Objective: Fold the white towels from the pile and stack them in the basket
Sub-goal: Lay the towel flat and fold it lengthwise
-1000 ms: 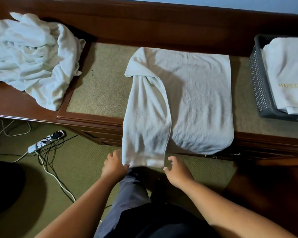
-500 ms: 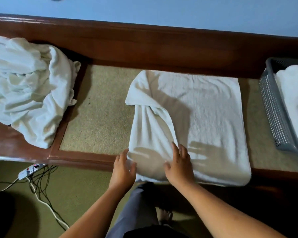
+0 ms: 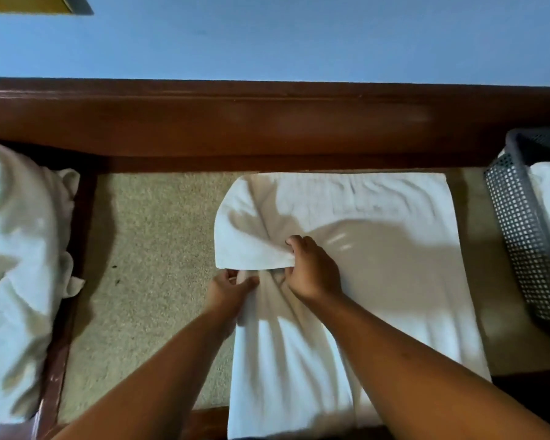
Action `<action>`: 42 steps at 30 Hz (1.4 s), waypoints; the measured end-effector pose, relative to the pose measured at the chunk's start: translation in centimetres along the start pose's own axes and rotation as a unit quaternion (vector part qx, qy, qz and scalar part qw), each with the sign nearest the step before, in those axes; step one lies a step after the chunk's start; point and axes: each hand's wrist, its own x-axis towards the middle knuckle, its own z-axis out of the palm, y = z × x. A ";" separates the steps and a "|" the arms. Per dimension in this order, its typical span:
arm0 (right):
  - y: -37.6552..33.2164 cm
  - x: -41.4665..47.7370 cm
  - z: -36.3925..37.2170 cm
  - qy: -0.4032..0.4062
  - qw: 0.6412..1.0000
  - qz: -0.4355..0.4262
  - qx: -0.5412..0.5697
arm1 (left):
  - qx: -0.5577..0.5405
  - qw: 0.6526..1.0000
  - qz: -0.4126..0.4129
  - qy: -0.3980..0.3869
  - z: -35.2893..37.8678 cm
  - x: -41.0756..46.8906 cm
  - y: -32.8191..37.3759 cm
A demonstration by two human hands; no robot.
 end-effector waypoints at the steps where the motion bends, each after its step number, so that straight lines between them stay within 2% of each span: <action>1: 0.1 1.0 -0.2 0.015 1.000 0.007 0.013 | 0.011 1.000 0.011 0.002 0.2 0.4 0.7; 3: 0.8 2.9 -0.6 0.045 0.996 0.062 0.050 | 0.013 1.000 0.020 -0.006 0.5 1.6 1.8; 6: 2.7 5.0 -0.8 0.089 0.970 0.200 0.106 | -0.025 0.999 0.020 -0.016 1.2 3.5 3.7; 9: 3.7 5.7 -0.8 0.112 0.951 0.252 0.138 | -0.027 0.999 0.041 -0.012 2.0 5.2 6.4; 12: 3.1 6.6 -1.6 0.094 0.952 0.230 0.176 | -0.016 0.999 0.033 -0.020 2.6 7.3 9.4; 16: 3.4 8.5 -2.1 0.111 0.959 0.169 0.198 | 0.025 0.998 0.017 -0.050 2.9 9.7 12.7; 18: 4.3 9.7 -2.5 0.126 0.954 0.183 0.200 | 0.069 0.996 0.046 -0.034 2.9 10.6 13.3; 21: 5.1 11.1 -3.2 0.112 0.943 0.244 0.198 | 0.070 0.996 0.062 0.008 2.8 11.5 13.0; 25: 6.0 12.1 -2.7 0.103 0.945 0.243 0.193 | 0.060 0.995 0.063 0.048 3.5 11.4 12.4; 29: 5.8 11.1 -2.9 0.108 0.942 0.244 0.204 | 0.074 0.985 0.116 0.104 3.8 10.5 11.9; 32: 5.3 8.6 -2.6 0.090 0.941 0.231 0.229 | 0.115 0.977 0.139 0.117 3.0 9.2 11.0; 35: 5.3 4.6 -1.9 0.071 0.932 0.234 0.267 | 0.132 0.980 0.143 0.046 1.0 6.4 9.3; 38: 5.8 -0.9 -0.7 0.033 0.929 0.230 0.287 | 0.103 0.989 0.096 -0.051 -1.1 3.0 6.2; 42: 7.1 -7.9 1.3 -0.062 0.924 0.215 0.311 | 0.191 0.973 0.067 -0.112 -2.9 -2.1 1.0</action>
